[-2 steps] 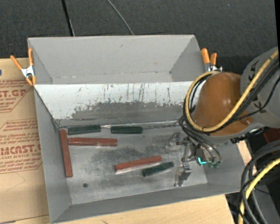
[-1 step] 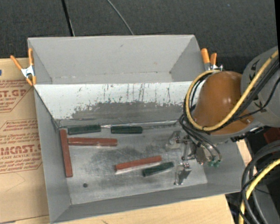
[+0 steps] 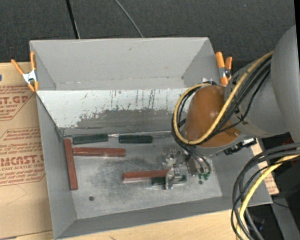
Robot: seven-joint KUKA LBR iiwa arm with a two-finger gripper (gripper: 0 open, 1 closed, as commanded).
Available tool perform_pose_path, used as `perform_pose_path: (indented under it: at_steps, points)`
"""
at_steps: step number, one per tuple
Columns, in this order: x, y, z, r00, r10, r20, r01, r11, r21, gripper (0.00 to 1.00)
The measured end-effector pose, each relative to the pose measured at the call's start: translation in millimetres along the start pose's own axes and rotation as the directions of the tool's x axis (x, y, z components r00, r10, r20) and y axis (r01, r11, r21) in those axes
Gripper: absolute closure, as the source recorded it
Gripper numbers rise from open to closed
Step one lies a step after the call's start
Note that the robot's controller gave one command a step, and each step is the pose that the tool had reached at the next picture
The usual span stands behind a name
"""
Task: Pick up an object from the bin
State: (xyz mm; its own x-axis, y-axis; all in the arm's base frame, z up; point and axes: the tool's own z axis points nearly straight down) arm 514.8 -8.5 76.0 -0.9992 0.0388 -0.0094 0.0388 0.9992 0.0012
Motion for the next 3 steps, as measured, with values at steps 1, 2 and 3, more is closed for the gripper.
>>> perform_pose_path:
  at_steps: [1,2,3]
  points:
    - [0.0,0,0,1.0,0.0,0.0,0.0,1.0,0.0,1.0]
    - [-26.6,-5,-162,1.0,0.003,-0.003,-0.003,1.0,0.001,1.0]
    - [-25.7,-5,-161,1.0,0.004,-0.007,-0.004,1.0,0.001,1.0]
